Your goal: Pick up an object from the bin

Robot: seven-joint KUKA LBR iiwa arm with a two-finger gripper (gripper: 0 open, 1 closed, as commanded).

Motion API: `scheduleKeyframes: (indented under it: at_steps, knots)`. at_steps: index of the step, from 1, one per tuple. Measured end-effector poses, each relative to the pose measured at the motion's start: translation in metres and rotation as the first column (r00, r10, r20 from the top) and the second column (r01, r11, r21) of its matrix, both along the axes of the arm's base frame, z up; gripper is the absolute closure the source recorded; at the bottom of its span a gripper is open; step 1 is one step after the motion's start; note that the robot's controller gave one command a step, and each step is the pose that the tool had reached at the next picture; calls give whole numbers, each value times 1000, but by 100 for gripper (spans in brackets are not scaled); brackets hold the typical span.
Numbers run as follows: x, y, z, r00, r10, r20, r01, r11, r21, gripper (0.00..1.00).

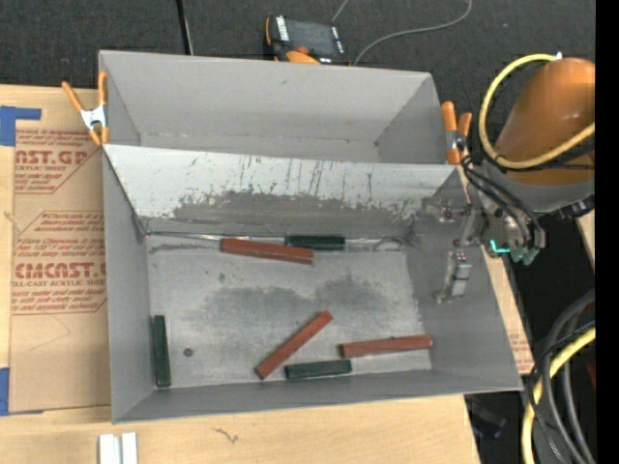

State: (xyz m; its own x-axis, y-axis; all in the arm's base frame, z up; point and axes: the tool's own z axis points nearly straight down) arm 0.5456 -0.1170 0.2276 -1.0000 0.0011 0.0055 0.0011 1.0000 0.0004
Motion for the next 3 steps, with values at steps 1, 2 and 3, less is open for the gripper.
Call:
scheduleKeyframes:
  at_steps: [1,2,3]
  knots:
    - [-41,-26,-109,993,-117,-2,117,993,1,0]
    - [-53,5,-161,992,-127,0,127,992,2,0]
    - [-52,3,-158,992,-127,5,127,992,-1,100]
